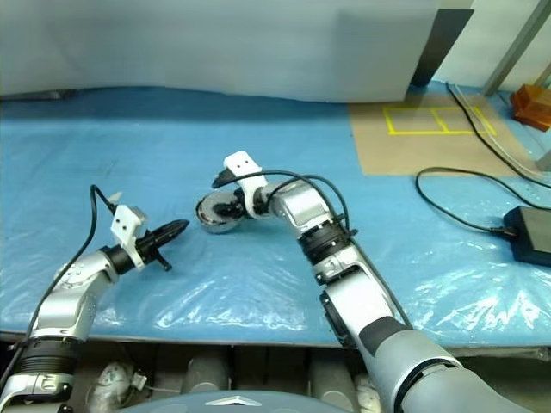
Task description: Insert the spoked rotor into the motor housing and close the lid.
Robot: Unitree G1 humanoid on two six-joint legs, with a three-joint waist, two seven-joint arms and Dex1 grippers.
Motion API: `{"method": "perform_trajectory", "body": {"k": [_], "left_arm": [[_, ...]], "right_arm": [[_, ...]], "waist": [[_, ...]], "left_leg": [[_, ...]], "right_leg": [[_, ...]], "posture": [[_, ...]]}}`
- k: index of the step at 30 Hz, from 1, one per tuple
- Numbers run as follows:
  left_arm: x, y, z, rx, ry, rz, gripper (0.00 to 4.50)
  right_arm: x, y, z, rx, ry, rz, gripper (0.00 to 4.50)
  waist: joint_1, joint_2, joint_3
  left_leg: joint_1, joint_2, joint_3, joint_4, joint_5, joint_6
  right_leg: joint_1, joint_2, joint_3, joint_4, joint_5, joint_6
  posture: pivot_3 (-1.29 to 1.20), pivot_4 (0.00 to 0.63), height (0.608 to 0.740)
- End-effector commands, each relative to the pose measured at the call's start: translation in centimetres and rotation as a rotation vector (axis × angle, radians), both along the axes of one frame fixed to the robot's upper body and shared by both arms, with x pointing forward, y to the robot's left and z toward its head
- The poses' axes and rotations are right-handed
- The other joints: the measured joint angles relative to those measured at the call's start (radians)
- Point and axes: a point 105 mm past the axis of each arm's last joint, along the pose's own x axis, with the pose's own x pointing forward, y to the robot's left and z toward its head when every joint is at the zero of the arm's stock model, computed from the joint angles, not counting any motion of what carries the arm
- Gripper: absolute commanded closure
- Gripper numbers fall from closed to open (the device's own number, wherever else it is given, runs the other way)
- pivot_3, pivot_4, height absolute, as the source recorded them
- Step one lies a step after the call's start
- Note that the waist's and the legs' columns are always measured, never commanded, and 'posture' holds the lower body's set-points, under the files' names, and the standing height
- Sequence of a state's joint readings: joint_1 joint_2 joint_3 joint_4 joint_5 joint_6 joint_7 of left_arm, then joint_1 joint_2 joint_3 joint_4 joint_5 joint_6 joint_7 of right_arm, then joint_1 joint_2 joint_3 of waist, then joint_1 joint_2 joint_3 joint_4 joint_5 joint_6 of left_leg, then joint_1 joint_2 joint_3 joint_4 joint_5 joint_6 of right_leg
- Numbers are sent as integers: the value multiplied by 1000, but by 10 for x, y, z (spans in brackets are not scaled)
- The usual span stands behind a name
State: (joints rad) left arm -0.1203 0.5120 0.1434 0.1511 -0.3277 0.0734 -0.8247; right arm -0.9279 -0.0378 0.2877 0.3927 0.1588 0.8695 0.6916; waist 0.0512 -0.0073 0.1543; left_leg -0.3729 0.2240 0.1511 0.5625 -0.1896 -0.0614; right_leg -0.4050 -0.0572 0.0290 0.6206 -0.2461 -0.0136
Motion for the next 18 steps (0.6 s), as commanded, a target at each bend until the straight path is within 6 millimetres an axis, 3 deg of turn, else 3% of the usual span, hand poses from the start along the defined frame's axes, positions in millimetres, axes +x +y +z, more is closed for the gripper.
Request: {"method": "perform_trajectory", "body": {"k": [1,6,11,14,18], "left_arm": [[3,-1,10,5,-44,-7,4500],[5,-1,10,5,-47,-9,4500],[6,-1,11,13,-48,-9,4500],[6,0,11,17,-48,-10,4500],[7,1,11,20,-50,-8,4500]], "right_arm": [[-18,3,22,71,-56,168,1543],[-23,1,6,125,99,153,1543],[-24,8,14,205,183,156,1543],[-33,-7,11,155,111,285,1543],[-41,-38,-14,-1,44,388,1543]], "waist": [[2,0,0],[-2,-1,0],[-6,-1,0],[9,-1,0],[31,-1,0]], "left_leg": [[-1,0,0,0,0,0],[-5,1,-2,-1,-1,-2],[-4,1,-2,0,-1,-3],[-5,1,-2,2,-1,-2],[-5,1,-2,3,-1,-2]], "right_leg": [[0,0,-1,0,0,0],[-3,2,-2,-3,0,0],[-4,2,-2,-2,0,0],[-2,1,-2,-1,0,0],[-1,0,-3,-1,0,0]], "posture": [[0,150,740],[0,150,740],[0,150,740],[0,150,740],[0,150,740]]}}
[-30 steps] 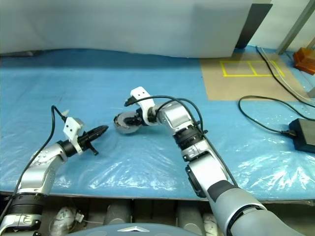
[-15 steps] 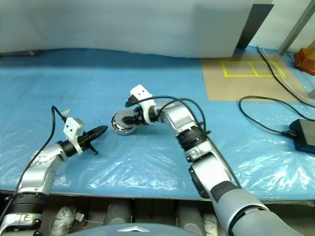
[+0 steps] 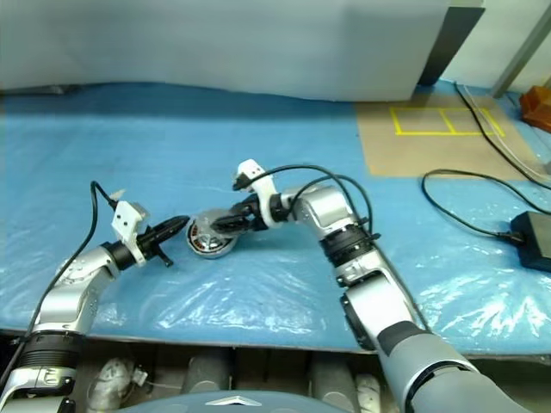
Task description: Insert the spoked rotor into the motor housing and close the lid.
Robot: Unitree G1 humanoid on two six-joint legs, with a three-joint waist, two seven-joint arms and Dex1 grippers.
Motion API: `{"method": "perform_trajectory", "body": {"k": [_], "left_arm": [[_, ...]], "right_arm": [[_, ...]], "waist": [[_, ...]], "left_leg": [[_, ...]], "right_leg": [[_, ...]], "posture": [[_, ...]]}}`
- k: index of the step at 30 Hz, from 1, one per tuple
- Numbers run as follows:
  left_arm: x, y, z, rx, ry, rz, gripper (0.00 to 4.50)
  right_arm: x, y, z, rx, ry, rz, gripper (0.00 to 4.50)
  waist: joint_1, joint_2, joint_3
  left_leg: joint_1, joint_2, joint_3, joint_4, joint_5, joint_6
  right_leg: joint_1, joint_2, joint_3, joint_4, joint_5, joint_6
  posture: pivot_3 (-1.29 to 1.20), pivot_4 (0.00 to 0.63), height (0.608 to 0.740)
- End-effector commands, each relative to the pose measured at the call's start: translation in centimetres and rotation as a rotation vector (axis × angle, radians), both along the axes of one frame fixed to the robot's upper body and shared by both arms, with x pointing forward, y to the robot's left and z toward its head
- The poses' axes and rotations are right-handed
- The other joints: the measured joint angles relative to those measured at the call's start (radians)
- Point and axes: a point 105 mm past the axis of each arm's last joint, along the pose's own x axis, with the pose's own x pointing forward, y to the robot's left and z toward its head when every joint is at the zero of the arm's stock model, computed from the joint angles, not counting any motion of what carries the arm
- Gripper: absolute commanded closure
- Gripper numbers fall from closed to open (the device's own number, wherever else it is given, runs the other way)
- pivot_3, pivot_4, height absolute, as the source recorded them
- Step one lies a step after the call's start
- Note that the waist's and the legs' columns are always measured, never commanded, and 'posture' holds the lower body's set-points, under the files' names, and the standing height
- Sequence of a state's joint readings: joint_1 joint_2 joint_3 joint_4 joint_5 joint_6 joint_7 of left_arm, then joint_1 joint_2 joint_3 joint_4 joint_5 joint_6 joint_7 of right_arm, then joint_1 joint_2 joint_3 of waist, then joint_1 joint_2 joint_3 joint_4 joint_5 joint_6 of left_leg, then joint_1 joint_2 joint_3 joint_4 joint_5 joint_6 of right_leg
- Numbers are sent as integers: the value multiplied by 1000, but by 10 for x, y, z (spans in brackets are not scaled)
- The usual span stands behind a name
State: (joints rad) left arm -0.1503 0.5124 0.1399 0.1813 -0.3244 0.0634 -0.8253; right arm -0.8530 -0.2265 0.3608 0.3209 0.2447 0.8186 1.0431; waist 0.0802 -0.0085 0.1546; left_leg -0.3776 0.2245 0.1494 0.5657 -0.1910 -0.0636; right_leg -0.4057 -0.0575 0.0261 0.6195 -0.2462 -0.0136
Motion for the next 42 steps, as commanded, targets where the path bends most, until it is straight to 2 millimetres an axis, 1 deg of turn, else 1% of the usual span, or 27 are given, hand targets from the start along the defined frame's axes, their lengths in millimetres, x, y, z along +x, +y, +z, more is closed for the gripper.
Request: {"method": "perform_trajectory", "body": {"k": [1,2,4,7,8,10,12,13,15,16,17,19,21,23,24,28,32,33,35,37,39,40,42], "left_arm": [[2,1,8,20,-41,-8,4500],[2,1,8,20,-42,-7,4500],[3,0,7,21,-42,-7,4500],[5,-1,7,24,-43,-10,4500],[6,-1,7,25,-44,-11,4500],[8,-2,7,26,-46,-16,4500],[10,-2,8,27,-47,-21,4500],[10,-2,8,27,-48,-22,4500],[11,-3,7,27,-49,-24,4500],[11,-3,7,27,-48,-26,4500],[11,-4,6,27,-48,-28,4500],[12,-4,5,28,-46,-29,4500],[12,-4,5,29,-45,-30,4500],[13,-4,5,31,-46,-32,4500],[14,-4,5,32,-46,-32,4500],[15,-3,5,36,-46,-31,4500],[15,-1,4,49,-43,-32,4500],[15,-1,5,49,-45,-31,4500],[16,0,6,49,-49,-27,4500],[17,4,8,55,-57,-16,4500],[22,18,11,70,-63,28,4500],[24,25,12,75,-63,55,4500],[27,35,12,87,-55,83,4500]], "right_arm": [[-14,-9,-7,-43,-71,135,1543],[-14,-10,-8,-41,-69,137,1543],[-12,-1,-3,-5,-65,111,1543],[-13,21,18,112,-31,82,1543],[-12,25,24,140,-17,72,1543],[-8,35,40,225,37,20,1543],[0,40,46,240,63,-47,1543],[4,41,46,232,71,-79,1543],[20,40,31,148,93,-224,1543],[27,36,11,33,73,-306,1543],[31,33,-3,-50,52,-359,1543],[31,29,-28,-206,-37,-368,1543],[21,38,-38,-218,-10,-340,1543],[17,48,-37,-184,19,-337,1543],[18,51,-35,-163,27,-357,1543],[21,58,-25,-90,71,-392,1543],[17,63,1,18,86,-303,1543],[14,61,6,37,60,-256,1543],[10,52,9,35,-1,-177,1543],[12,34,-3,-35,-44,-147,1543],[15,17,-16,-111,-96,-132,1543],[16,10,-20,-130,-101,-132,1543],[15,4,-23,-134,-96,-126,1543]], "waist": [[2,0,0],[0,0,0],[-8,0,0],[-18,0,0],[-18,0,0],[-17,0,0],[-13,0,0],[-13,0,0],[-8,0,0],[-6,0,0],[-6,0,0],[-8,0,0],[-12,0,0],[-14,0,0],[-14,0,0],[-17,0,0],[-18,0,0],[-16,0,0],[-12,0,0],[-10,0,0],[-8,0,0],[-8,0,0],[-8,0,0]], "left_leg": [[0,0,0,0,0,0],[0,0,0,0,0,0],[1,0,0,0,0,0],[3,1,0,1,0,0],[3,1,0,1,0,0],[3,1,0,1,0,0],[2,1,0,1,0,0],[2,1,0,1,0,0],[2,1,0,1,0,0],[1,0,0,1,0,0],[1,0,0,1,0,0],[1,-1,0,0,0,0],[3,-1,0,0,0,0],[7,-1,1,-2,0,0],[8,0,1,-2,0,0],[9,0,1,-1,0,0],[9,0,1,-1,0,0],[9,0,1,-1,0,0],[7,0,1,-2,0,0],[4,0,0,-2,0,0],[2,0,0,-3,0,0],[2,0,-1,-3,0,-1],[3,0,-1,-2,0,-1]], "right_leg": [[0,0,0,0,0,0],[0,0,0,0,0,0],[0,1,1,2,0,0],[-1,2,1,4,0,0],[-1,2,1,4,0,0],[-1,2,2,4,0,0],[-1,2,2,4,0,0],[-1,2,1,3,0,0],[-1,2,1,3,0,0],[-1,1,1,3,0,0],[-1,1,1,2,0,0],[-1,0,1,2,0,0],[0,1,1,2,0,0],[2,1,1,3,0,0],[3,1,1,3,0,0],[3,0,3,4,0,0],[3,1,3,4,0,0],[3,1,3,4,0,0],[3,1,2,2,0,0],[1,1,1,0,0,0],[0,2,0,1,0,0],[0,2,0,1,0,0],[0,2,0,1,0,0]], "posture": [[0,150,740],[0,150,740],[0,150,740],[0,150,740],[0,150,740],[0,150,740],[0,150,740],[0,150,740],[0,150,740],[0,150,740],[0,150,740],[0,150,740],[0,150,740],[0,150,740],[0,150,740],[0,150,740],[0,150,740],[0,150,740],[0,150,740],[0,150,740],[0,150,740],[0,150,740],[0,150,740]]}}
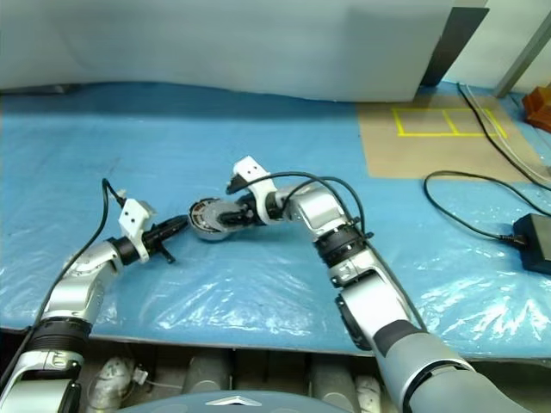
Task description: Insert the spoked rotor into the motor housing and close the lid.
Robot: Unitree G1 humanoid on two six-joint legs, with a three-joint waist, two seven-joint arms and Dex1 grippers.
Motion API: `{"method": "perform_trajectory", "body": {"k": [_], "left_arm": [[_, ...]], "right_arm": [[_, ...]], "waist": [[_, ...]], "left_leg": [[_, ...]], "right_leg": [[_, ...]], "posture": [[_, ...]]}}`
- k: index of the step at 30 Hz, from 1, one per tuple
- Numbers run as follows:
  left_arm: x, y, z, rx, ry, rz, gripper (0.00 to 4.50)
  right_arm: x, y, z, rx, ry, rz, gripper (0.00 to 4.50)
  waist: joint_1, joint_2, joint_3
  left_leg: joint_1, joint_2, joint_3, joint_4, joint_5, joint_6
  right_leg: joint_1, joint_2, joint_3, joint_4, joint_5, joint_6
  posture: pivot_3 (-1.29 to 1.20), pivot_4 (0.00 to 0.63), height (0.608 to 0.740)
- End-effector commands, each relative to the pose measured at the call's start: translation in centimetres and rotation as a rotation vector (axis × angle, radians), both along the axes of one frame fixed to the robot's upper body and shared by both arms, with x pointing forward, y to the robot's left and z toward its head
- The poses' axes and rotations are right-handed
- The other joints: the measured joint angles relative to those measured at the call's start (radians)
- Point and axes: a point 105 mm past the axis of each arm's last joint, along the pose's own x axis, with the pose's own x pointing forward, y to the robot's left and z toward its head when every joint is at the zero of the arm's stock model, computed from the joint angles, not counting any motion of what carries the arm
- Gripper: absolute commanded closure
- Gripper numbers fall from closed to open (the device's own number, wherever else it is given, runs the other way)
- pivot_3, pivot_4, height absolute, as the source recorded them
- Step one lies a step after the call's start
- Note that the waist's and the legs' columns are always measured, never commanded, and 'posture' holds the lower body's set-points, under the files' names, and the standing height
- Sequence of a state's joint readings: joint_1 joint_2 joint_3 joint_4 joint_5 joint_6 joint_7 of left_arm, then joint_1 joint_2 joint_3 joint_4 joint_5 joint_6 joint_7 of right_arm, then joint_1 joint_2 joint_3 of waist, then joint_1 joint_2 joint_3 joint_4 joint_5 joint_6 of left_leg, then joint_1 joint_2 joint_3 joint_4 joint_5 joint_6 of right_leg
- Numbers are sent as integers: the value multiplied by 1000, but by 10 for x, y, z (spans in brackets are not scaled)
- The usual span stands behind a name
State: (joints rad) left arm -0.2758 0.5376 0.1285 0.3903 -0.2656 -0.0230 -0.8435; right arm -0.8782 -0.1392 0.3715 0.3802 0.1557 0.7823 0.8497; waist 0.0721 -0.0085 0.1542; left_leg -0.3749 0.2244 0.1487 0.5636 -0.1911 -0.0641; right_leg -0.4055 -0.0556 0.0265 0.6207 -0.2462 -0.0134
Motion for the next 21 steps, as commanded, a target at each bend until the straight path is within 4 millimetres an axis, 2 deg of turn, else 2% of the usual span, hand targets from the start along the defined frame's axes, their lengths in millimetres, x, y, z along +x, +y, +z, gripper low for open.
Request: {"method": "perform_trajectory", "body": {"k": [1,6,13,16,21], "left_arm": [[6,23,15,31,-50,57,4500],[13,16,24,18,-69,27,4500],[22,-34,28,-59,-85,-105,4500],[14,-48,21,-72,-39,-187,4500],[8,-50,10,-60,12,-211,4500]], "right_arm": [[-5,-12,-16,-54,15,21,1543],[-21,-11,-17,-50,-12,141,1543],[-37,-3,0,39,-35,260,1543],[-31,-4,-1,31,-48,230,1543],[-26,-2,4,64,-43,194,1543]], "waist": [[-1,0,0],[5,0,0],[4,-1,0],[-3,-1,0],[-3,-1,0]], "left_leg": [[0,0,0,1,0,0],[3,-1,0,3,0,0],[2,-1,0,3,0,0],[1,0,0,3,0,0],[0,0,0,3,0,0]], "right_leg": [[0,0,0,0,0,0],[4,-3,0,2,0,0],[4,-2,1,1,0,0],[1,-1,1,1,0,0],[0,-1,1,2,0,0]], "posture": [[0,150,740],[0,150,740],[0,150,740],[0,150,740],[0,150,740]]}}
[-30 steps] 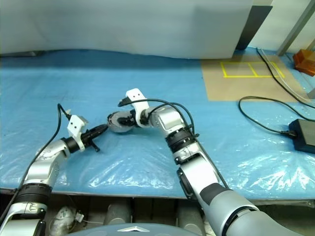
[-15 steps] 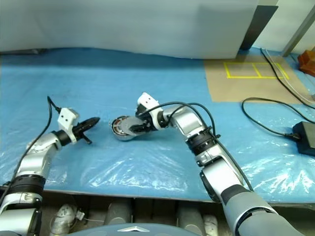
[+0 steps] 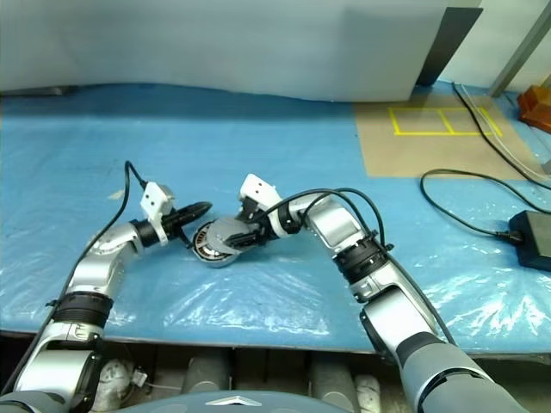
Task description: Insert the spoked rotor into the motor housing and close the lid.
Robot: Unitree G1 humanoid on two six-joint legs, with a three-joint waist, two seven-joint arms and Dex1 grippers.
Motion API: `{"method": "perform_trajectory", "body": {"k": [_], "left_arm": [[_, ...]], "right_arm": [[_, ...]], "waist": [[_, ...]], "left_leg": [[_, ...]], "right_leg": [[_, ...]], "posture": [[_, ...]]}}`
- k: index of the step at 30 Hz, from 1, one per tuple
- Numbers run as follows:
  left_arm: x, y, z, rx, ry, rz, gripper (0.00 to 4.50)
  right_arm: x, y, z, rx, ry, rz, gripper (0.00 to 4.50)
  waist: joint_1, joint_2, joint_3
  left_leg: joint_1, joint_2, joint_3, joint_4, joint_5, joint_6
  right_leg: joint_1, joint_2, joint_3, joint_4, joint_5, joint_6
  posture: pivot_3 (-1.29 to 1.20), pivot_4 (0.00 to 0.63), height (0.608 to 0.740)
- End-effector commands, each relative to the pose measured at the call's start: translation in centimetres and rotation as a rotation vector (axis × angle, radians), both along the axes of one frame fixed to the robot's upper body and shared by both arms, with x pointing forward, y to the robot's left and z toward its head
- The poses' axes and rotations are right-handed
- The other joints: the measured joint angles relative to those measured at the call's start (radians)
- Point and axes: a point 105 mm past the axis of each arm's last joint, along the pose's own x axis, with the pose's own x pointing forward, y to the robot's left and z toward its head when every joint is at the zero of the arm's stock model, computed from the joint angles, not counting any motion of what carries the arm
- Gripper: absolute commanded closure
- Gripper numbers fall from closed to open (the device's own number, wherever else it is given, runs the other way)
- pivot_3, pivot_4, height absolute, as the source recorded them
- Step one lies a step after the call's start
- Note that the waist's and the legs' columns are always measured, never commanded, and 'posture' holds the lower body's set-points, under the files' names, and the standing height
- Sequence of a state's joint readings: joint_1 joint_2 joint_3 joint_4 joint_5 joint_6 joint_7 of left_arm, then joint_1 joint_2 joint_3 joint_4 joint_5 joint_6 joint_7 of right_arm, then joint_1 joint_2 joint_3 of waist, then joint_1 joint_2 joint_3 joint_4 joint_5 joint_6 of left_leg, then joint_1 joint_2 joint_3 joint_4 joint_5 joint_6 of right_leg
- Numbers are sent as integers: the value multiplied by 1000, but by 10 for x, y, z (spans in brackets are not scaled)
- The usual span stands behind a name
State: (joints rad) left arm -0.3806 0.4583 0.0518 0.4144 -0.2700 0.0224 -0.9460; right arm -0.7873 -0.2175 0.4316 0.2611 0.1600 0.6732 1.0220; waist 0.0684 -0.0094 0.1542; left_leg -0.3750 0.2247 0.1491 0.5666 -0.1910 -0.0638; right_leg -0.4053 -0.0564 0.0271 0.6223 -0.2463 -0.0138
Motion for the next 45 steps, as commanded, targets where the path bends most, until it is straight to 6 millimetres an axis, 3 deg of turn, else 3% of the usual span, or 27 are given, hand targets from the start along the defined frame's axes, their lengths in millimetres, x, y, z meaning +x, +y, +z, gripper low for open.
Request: {"method": "perform_trajectory", "body": {"k": [1,13,15,24,32,39,45], "left_arm": [[-3,2,4,12,-10,-13,4500],[-1,1,-1,18,-5,-7,4500],[0,-1,-1,17,-8,-10,4500],[4,-1,-2,23,-16,-2,4500],[-1,6,-8,41,-12,12,4500],[-2,7,-7,31,-13,17,4500],[-1,12,-6,45,-19,24,4500]], "right_arm": [[2,5,11,57,4,-15,1543],[17,23,58,249,14,-105,1543],[24,28,57,248,28,-154,1543],[12,50,29,157,72,-148,1543],[22,34,28,168,99,-200,1543],[22,30,73,349,141,-154,1543],[35,17,66,336,155,-221,1543]], "waist": [[1,0,0],[2,0,0],[1,0,0],[1,0,0],[1,0,0],[2,0,0],[2,0,0]], "left_leg": [[0,0,0,0,0,0],[-1,0,0,0,0,0],[-2,0,0,0,0,0],[-2,0,0,-1,0,0],[-2,0,0,-1,0,0],[-2,0,0,0,0,0],[-2,0,0,-1,0,0]], "right_leg": [[0,0,0,0,0,0],[0,-1,-1,0,0,0],[-1,-1,-1,0,0,0],[-1,-1,-1,-1,0,0],[-1,-1,-1,-1,0,0],[-1,-1,-1,0,0,0],[-2,-1,-1,0,0,0]], "posture": [[0,150,740],[0,150,740],[0,150,740],[0,150,740],[0,150,740],[0,150,740],[0,150,740]]}}
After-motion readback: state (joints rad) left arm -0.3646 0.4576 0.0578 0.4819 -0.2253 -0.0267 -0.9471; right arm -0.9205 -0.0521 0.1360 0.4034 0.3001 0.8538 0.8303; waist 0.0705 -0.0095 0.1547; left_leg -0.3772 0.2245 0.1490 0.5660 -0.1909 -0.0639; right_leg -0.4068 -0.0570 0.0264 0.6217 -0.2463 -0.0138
